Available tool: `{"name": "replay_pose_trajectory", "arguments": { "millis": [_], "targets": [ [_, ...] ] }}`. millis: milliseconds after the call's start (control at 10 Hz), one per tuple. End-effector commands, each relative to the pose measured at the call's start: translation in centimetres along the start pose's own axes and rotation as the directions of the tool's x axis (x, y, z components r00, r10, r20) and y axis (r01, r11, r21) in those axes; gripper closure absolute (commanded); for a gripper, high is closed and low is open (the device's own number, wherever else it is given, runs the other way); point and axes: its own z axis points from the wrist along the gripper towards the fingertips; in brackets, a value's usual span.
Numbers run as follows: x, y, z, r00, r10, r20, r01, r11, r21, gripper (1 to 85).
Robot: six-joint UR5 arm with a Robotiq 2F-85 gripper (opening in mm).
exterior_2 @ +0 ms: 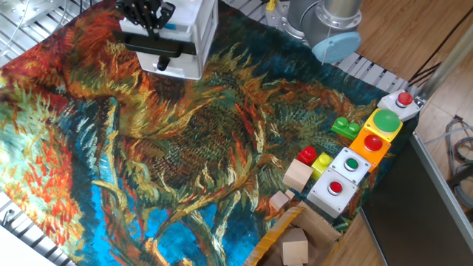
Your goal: Put things in the drawer
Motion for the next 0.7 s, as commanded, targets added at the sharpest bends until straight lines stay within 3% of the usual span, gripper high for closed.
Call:
{"name": "replay_pose_trajectory", "arguments": {
  "millis": [0,600],
  "targets": [
    [0.7,0.1,0.1,1.000,-0.005,0.017,0.005,1.000,-0.019,84.3],
    [2.0,0.3,-0.3,1.000,0.005,0.007,-0.005,0.999,-0.037,84.3]
  ]
}}
